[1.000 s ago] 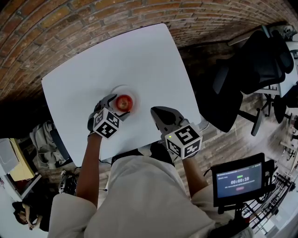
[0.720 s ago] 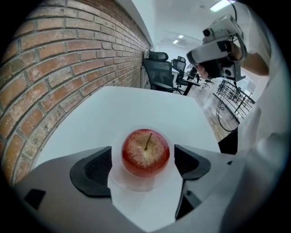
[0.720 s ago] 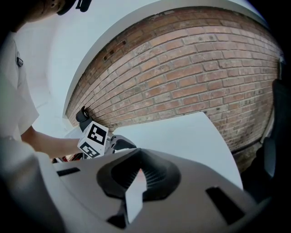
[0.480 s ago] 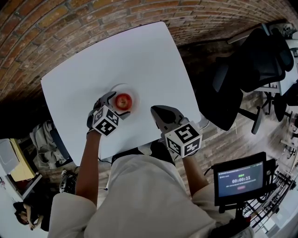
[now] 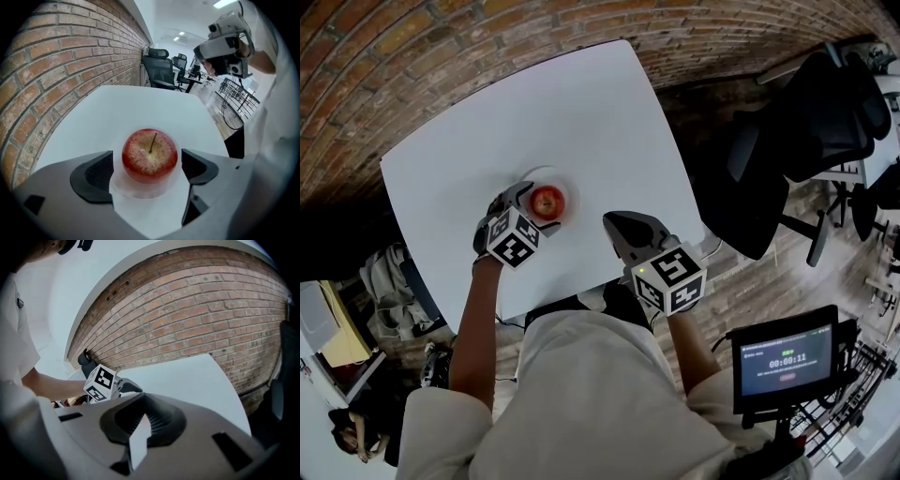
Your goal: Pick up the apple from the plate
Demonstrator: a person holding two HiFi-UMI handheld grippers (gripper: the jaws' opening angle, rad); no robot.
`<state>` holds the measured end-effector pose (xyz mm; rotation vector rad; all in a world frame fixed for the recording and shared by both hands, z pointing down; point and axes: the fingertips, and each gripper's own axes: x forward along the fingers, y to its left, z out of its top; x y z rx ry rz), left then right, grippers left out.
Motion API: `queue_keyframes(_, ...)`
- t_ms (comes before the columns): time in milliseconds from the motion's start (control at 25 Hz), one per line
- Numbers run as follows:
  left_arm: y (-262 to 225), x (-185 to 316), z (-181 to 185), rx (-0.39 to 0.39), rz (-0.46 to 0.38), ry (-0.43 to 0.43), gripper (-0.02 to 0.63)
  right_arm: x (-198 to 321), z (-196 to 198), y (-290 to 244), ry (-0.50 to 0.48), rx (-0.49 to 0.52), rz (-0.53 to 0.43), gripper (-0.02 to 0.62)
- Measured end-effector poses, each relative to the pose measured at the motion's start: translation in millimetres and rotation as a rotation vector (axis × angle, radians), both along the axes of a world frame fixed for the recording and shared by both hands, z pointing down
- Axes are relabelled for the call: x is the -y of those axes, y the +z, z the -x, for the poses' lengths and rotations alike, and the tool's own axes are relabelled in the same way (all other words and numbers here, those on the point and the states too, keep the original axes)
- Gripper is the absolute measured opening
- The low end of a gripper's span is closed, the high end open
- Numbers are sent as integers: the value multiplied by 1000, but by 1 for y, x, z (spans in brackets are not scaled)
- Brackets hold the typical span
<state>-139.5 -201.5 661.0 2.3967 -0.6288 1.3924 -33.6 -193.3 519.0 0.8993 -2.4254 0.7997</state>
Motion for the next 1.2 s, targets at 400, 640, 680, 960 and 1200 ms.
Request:
queue_keyframes(400,4,1,-3,14,14,13,446,-1,1,1,1,2,10,2)
queue_keyframes(640,9,2,-5,12,35,6,446,-2,-2,3,6,-1,13,2)
queue_keyframes(680,9,2,-6,10,38,3,446,-3,-3,3,7,-2,14,2)
queue_keyframes(960,10,3,-6,9,42,-12,446,-2,-2,3,7,0,16,2)
queue_keyframes(1200,10,5,-5,20,34,-15,445,-3,-2,5,5,-2,20,2)
